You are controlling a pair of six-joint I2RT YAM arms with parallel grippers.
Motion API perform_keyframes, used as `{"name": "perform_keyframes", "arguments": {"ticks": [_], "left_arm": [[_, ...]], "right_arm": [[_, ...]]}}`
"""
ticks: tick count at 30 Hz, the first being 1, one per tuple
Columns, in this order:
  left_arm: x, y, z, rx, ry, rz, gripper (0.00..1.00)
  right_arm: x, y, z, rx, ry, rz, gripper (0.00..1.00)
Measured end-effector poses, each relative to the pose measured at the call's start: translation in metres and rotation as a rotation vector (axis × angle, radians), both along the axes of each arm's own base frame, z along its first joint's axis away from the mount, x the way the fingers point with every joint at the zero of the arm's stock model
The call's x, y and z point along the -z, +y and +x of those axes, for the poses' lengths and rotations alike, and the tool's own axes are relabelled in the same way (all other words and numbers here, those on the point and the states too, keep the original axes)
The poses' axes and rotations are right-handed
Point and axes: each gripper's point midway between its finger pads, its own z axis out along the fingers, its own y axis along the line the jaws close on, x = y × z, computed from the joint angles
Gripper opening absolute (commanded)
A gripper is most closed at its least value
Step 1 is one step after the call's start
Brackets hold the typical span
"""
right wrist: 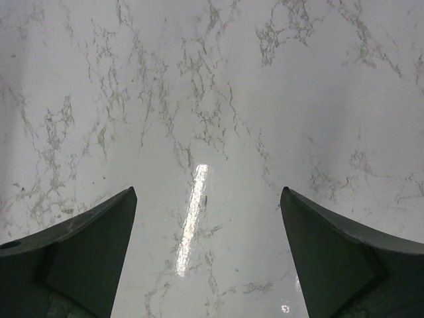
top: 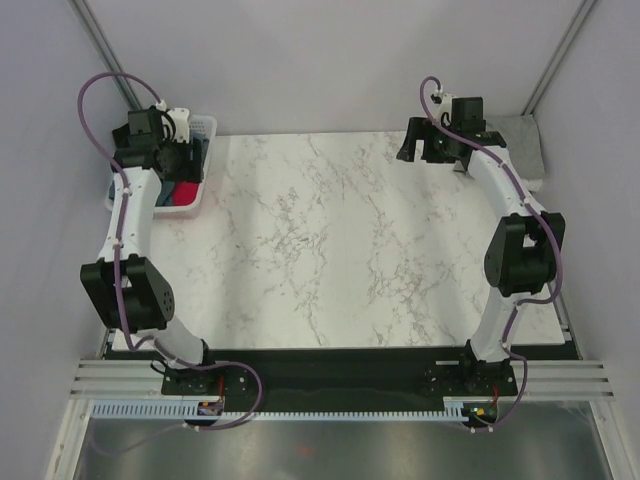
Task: Fold and stack the t-shirts
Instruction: Grab the tshirt from the pile
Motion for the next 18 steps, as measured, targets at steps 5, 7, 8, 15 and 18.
{"name": "perform_keyframes", "arguments": {"ticks": [5,7,8,15,18], "left_arm": [[0.027,0.015,0.034,0.001,0.049,-0.017,0.61],[0.055,0.019,0.039,0.005,0.11,-0.046,0.58],[0.072,0.023,0.041,0.0,0.15,-0.063,0.59],[0.122,0.043,0.056,-0.039,0.269,-0.18,0.71],[0.119,0.046,0.061,-0.043,0.278,-0.18,0.71]], "right_arm": [[-0.006,-0.001,-0.001,0.007,-0.014,-0.025,0.98],[-0.011,-0.003,-0.004,0.009,-0.028,-0.042,0.98],[-0.015,-0.004,-0.007,0.01,-0.039,-0.052,0.98],[-0.043,-0.013,-0.035,0.018,-0.107,-0.104,0.98],[-0.044,-0.015,-0.037,0.022,-0.122,-0.114,0.98]]}}
